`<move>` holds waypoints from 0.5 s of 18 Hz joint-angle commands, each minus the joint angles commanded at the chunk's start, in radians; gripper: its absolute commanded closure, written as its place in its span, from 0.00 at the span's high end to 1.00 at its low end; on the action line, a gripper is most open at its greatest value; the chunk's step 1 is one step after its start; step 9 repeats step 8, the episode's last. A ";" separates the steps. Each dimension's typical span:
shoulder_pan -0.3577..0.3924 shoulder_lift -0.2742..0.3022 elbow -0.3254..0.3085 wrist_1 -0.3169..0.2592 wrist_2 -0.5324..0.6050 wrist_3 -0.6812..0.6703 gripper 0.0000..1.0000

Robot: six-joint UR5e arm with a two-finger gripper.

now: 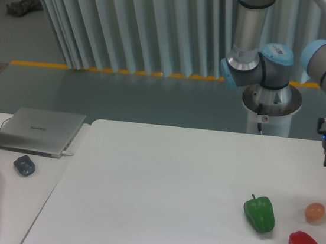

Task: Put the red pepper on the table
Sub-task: 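Raise the open gripper up away from the red pepper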

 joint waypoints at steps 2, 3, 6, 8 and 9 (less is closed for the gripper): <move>-0.002 -0.008 0.000 0.005 -0.002 0.003 1.00; -0.002 -0.008 -0.002 0.005 -0.003 0.003 1.00; -0.003 -0.009 -0.003 0.006 -0.006 0.003 1.00; -0.002 -0.009 -0.005 0.006 -0.017 0.003 1.00; -0.002 -0.009 -0.005 0.006 -0.017 0.003 1.00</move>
